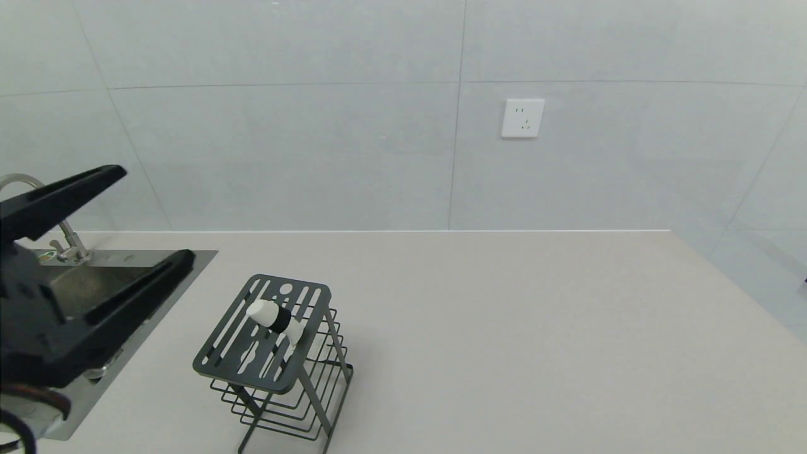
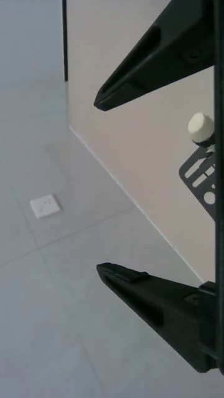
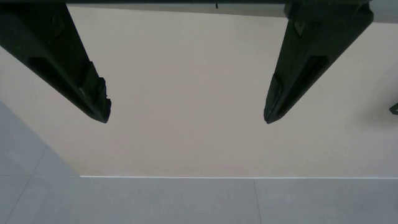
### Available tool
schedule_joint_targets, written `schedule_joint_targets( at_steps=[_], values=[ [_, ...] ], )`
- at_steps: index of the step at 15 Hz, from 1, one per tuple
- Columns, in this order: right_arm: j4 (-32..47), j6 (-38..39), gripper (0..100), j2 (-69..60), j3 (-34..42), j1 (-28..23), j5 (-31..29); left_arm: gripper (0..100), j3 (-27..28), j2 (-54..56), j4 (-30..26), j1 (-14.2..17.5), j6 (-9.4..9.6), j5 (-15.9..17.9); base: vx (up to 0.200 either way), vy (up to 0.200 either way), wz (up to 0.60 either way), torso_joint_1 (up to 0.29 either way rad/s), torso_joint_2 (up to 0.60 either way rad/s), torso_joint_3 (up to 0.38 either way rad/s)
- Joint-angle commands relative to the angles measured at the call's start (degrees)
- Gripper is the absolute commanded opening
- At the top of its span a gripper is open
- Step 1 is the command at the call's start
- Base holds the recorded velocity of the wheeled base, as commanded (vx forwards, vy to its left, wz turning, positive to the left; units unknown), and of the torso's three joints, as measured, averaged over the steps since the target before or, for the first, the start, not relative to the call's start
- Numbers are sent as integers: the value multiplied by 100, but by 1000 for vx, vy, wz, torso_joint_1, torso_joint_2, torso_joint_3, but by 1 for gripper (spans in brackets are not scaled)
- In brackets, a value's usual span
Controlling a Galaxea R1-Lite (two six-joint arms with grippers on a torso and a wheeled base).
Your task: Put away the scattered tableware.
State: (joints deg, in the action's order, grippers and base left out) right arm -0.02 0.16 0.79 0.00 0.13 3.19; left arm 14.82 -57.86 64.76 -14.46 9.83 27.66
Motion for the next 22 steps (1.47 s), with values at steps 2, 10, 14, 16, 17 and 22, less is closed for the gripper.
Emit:
schedule_joint_targets(
  at_steps=[2,10,14,16,17,22],
  values=[
    [2,2,100,9,0,-5,-3,100,-568,2200,-684,321,-526,-709,0,0,0,0,0,0],
    [2,2,100,9,0,4,-3,100,-1280,5241,-4243,813,-921,-1281,0,0,0,0,0,0],
    [2,2,100,9,0,-5,6,100,-1482,5241,-5096,831,-1264,-2845,0,0,0,0,0,0],
    [2,2,100,9,0,-5,6,100,-1465,5627,-6370,1490,-1281,-3162,0,0,0,0,0,0],
    [2,11,100,9,0,-5,-3,100,-1465,5786,-6502,1446,-1176,-2880,0,0,0,0,0,0],
    [2,2,100,9,0,-5,-3,100,-1474,5786,-6484,1446,-983,-2784,0,0,0,0,0,0]
  ],
)
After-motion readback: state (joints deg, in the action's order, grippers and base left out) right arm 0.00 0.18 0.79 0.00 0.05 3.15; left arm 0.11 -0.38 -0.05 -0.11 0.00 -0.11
